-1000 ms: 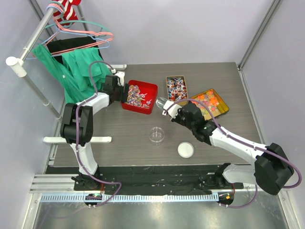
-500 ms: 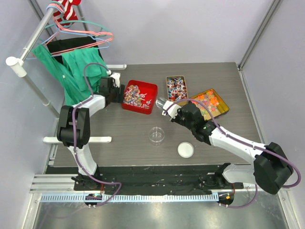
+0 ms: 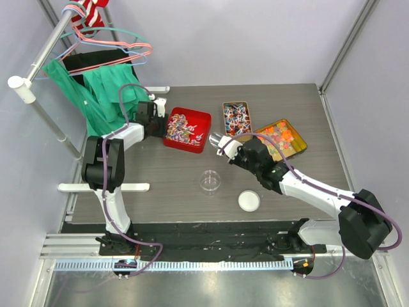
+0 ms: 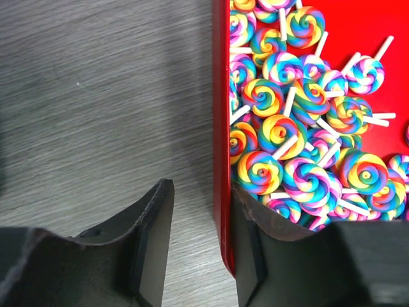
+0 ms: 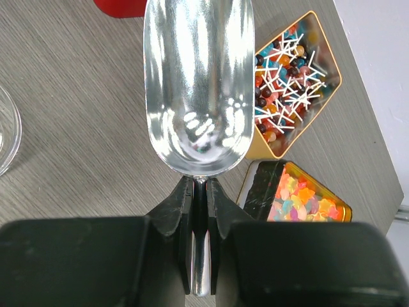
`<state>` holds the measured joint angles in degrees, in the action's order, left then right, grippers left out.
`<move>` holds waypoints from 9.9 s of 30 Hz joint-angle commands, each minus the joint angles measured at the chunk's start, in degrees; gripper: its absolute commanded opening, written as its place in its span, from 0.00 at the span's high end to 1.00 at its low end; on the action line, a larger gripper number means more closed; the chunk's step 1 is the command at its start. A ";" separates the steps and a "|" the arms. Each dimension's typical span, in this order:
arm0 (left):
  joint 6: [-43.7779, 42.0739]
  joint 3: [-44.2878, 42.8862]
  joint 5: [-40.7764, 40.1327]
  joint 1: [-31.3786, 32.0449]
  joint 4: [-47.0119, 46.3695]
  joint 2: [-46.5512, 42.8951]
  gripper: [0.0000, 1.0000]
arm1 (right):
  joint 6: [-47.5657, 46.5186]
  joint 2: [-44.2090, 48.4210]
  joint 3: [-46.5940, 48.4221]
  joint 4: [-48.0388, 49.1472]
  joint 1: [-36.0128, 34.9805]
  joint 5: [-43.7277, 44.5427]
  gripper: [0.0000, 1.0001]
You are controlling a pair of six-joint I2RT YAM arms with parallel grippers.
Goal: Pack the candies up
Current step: Pick up the storage box at the center of the board, then place the storage box at the center of the board, then scoop the fake candies from the storage box, then place the fake candies in the packing bottle.
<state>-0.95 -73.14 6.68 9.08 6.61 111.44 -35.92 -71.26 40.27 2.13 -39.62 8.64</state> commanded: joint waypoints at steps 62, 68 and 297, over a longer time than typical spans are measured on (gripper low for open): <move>-11.44 1.69 1.50 8.23 -2.48 -14.23 1.00 | -36.16 -45.89 47.70 -25.68 -9.34 19.67 0.99; -11.53 2.39 1.15 8.15 -3.36 -14.32 1.00 | -30.88 -44.31 49.90 -33.68 -9.69 10.88 0.99; 4.55 -1.39 10.64 0.59 1.12 -2.28 1.00 | 12.55 -9.00 27.23 -25.77 8.68 -32.02 0.99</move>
<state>2.57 -71.42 16.71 10.00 8.51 109.45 -17.10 -86.41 69.52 -19.99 -30.89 -21.41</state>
